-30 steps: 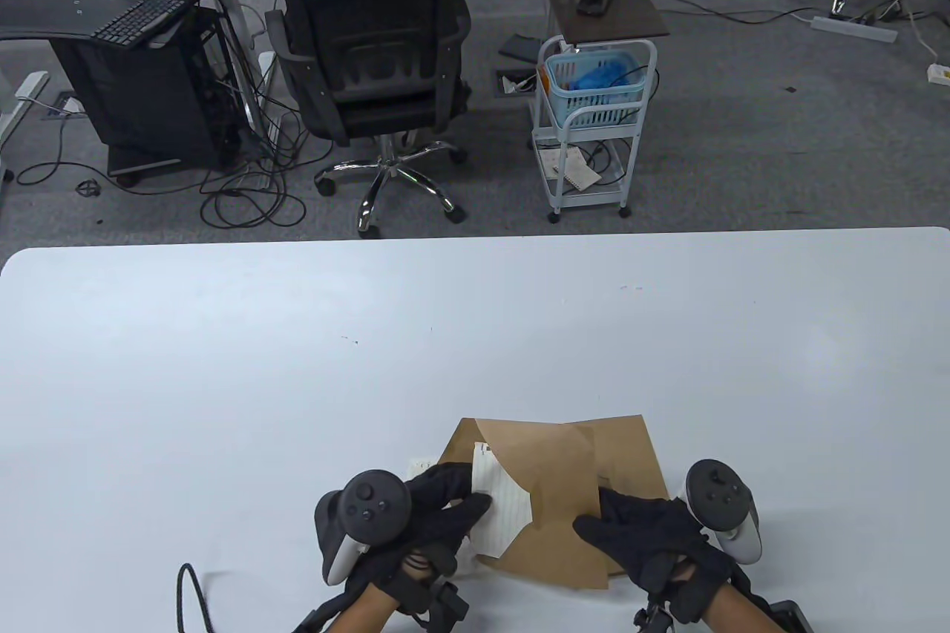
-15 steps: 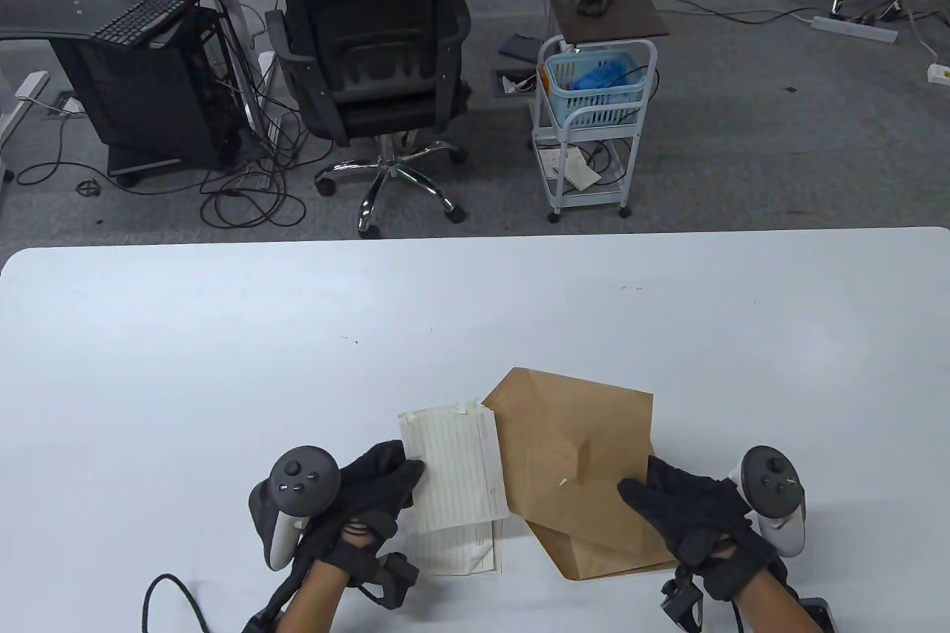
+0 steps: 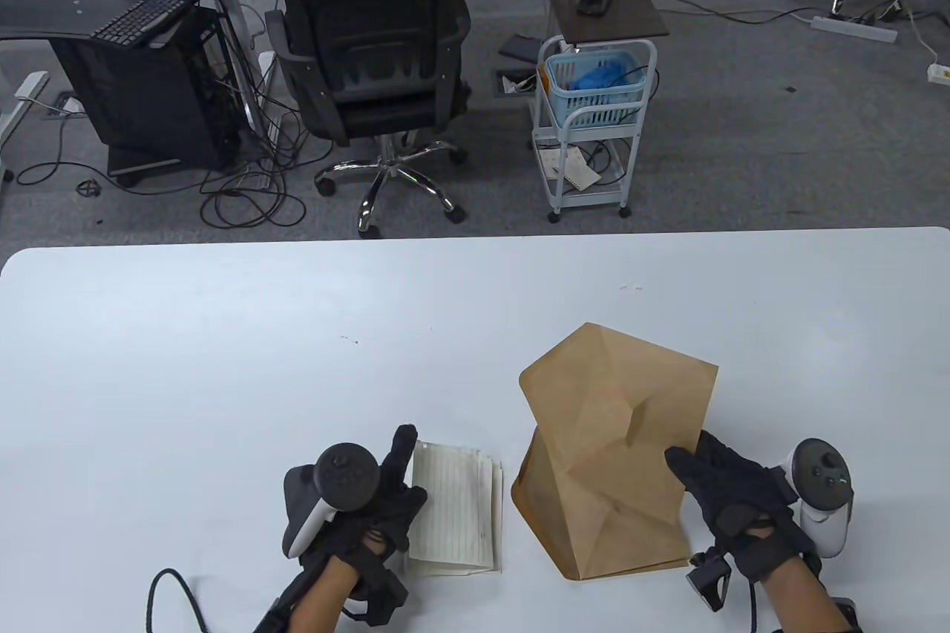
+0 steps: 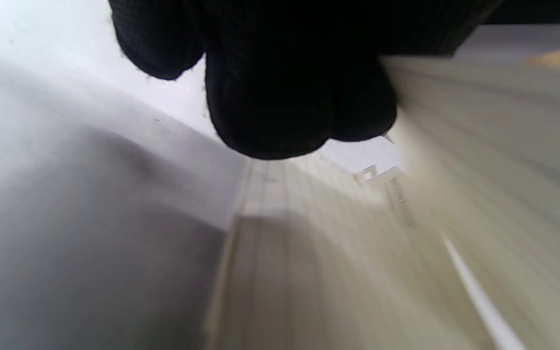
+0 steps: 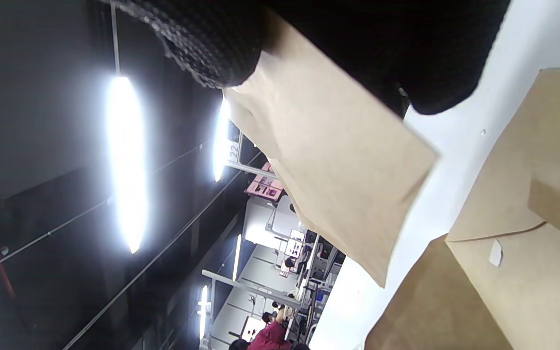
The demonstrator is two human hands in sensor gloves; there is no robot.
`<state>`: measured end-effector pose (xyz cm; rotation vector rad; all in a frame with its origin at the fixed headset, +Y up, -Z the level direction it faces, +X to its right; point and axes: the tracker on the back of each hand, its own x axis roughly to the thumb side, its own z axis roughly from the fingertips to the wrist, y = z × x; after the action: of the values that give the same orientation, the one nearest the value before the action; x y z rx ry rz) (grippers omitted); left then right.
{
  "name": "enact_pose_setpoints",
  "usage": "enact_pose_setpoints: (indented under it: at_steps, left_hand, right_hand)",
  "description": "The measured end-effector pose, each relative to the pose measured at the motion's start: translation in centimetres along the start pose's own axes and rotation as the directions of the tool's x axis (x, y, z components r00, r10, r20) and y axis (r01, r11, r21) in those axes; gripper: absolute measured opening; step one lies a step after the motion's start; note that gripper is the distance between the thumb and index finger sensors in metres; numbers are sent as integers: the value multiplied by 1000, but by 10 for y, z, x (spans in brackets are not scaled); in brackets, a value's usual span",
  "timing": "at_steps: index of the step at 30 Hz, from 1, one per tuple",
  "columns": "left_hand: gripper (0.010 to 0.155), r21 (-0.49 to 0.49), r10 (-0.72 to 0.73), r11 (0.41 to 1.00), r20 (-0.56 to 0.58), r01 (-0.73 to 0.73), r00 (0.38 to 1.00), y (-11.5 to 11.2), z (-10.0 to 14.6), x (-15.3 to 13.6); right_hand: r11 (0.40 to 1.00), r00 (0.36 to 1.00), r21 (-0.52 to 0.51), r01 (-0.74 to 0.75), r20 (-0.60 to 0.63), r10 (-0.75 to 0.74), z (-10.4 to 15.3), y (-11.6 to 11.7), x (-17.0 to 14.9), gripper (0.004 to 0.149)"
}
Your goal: Pull paper from envelopes and stack
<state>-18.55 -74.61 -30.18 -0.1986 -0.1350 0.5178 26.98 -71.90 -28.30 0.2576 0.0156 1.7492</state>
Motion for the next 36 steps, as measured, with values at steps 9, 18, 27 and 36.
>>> enact_pose_setpoints:
  at_steps: [9, 18, 27, 36]
  left_hand:
    - [43, -21, -417, 908, 37, 418, 908, -24, -5, 22]
    - [59, -91, -551, 829, 38, 552, 834, -37, -1, 35]
    - [55, -161, -416, 896, 20, 414, 909, -26, -6, 28]
    - [72, 139, -404, 910, 75, 392, 912, 25, 11, 23]
  right_hand:
    - [999, 1000, 43, -23, 3, 23, -1, 10, 0, 49]
    - [998, 999, 50, -40, -9, 40, -2, 12, -4, 49]
    - [997, 999, 60, -39, -11, 40, -2, 12, -5, 49]
    - [998, 1000, 55, -19, -14, 20, -2, 11, -4, 49]
